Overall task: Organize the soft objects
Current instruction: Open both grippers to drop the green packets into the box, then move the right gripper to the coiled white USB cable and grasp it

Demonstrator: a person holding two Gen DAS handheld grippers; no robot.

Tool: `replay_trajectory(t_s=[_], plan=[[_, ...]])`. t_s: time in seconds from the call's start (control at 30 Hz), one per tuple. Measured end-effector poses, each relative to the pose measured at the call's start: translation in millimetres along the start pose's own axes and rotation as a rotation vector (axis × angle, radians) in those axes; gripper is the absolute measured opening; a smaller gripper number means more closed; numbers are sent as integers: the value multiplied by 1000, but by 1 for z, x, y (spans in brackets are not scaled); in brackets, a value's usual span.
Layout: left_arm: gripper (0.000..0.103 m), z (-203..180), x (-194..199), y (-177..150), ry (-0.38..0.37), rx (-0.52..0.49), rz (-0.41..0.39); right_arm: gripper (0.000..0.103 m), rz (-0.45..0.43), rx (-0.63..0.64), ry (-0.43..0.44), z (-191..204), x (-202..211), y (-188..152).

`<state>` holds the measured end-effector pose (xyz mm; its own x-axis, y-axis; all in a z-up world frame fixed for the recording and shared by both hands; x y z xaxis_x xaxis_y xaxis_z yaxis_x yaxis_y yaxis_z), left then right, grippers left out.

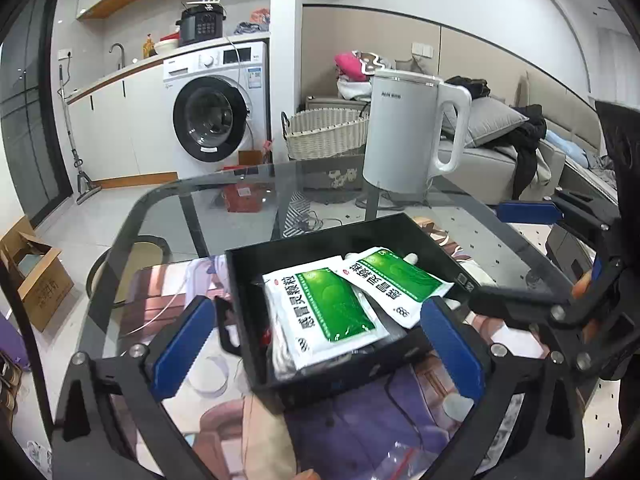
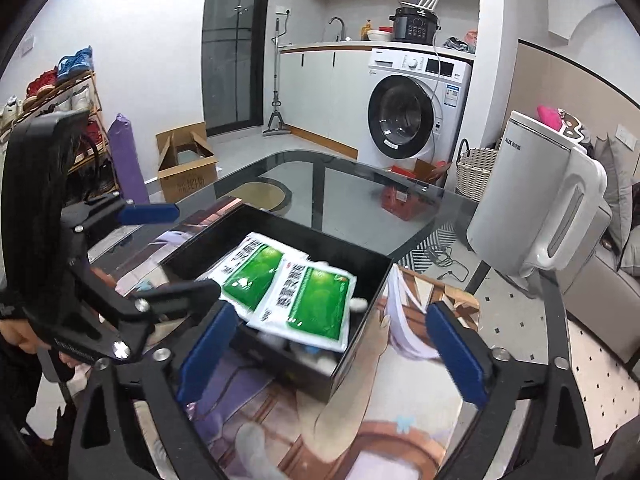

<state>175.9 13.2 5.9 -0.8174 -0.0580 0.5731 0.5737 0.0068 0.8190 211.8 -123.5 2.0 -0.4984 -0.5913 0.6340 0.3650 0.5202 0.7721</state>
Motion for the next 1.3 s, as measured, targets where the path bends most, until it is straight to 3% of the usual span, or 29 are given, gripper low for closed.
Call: replay_trajectory(t_s=[0.27, 0.7, 1.3], plan=[[103, 3, 31, -15, 4, -9, -11, 103, 1, 16, 15, 15, 24, -18], [103, 1, 49, -50, 1, -24, 16, 103, 36, -16, 25, 14, 44, -62], [103, -31, 54, -95, -163, -127, 120, 103, 202, 124, 150, 50, 23, -113]])
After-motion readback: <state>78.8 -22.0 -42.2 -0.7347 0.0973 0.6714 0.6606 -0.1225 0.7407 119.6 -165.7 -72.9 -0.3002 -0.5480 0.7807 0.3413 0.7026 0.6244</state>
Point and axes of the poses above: each gripper's, at about its wrist camera, not at the fingertips, and x roughly against the way its jaws point, z to its left, y to its top, the point moved 6 cm from there along -x, roughly the way its jaws point, and after that the axes turned 7 degrees about y, right-handed, at the moved point
